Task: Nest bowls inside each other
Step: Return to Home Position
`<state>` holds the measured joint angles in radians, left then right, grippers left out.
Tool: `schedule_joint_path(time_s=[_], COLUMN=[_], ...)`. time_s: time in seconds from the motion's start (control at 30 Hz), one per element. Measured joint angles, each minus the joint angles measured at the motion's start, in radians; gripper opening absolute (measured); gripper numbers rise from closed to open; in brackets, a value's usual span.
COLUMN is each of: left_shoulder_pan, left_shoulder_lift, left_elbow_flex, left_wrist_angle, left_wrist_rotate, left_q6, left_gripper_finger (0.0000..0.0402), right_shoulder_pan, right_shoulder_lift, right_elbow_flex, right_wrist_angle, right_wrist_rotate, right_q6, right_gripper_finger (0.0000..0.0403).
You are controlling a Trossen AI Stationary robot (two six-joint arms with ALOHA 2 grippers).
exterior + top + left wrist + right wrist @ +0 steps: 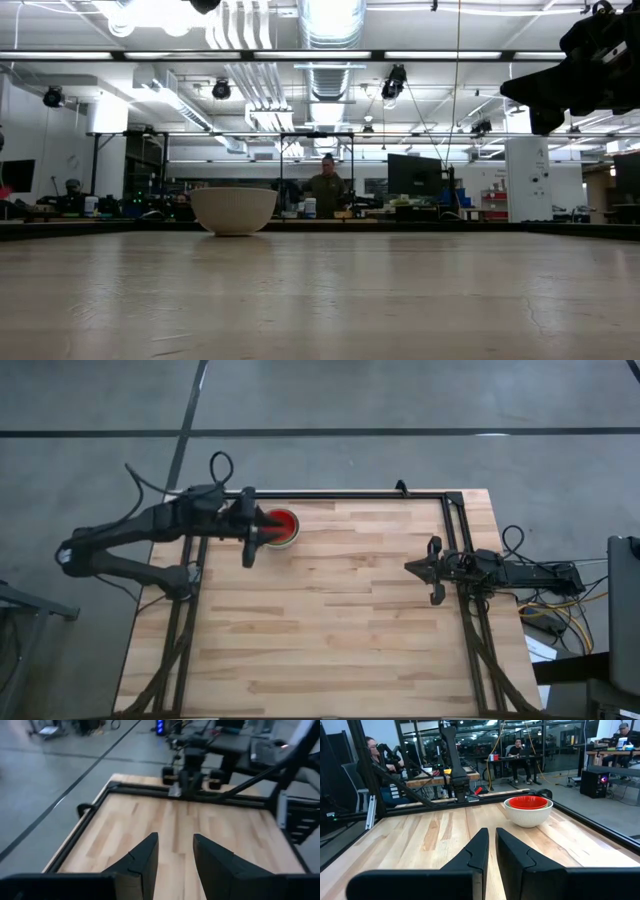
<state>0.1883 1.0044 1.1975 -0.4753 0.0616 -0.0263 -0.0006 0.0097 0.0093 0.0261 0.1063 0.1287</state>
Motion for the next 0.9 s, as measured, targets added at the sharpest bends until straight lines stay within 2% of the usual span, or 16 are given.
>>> schedule_joint_path(time_s=[0.3, 0.6, 0.9], left_shoulder_pan=[-0.069, -0.072, -0.072], left_shoulder_lift=[-0.132, -0.282, -0.406], left_elbow_flex=[-0.17, -0.346, -0.475], left_wrist_angle=[0.138, 0.235, 0.252], left_wrist_rotate=[-0.001, 0.0, 0.001], left_q6=[-0.006, -0.054, -0.05], left_gripper_finger=[0.0127, 0.0127, 0.0127], right_shoulder_pan=[0.0, 0.0, 0.0], right_shoulder_lift=[0.0, 0.0, 0.0], right_elbow_flex=[0.0, 0.0, 0.0], right_wrist_angle=[0.0, 0.0, 0.0], right_wrist_rotate=[0.0, 0.0, 0.0], right_q6=[0.0, 0.0, 0.001], right_gripper_finger=[0.0034, 0.0034, 0.0034])
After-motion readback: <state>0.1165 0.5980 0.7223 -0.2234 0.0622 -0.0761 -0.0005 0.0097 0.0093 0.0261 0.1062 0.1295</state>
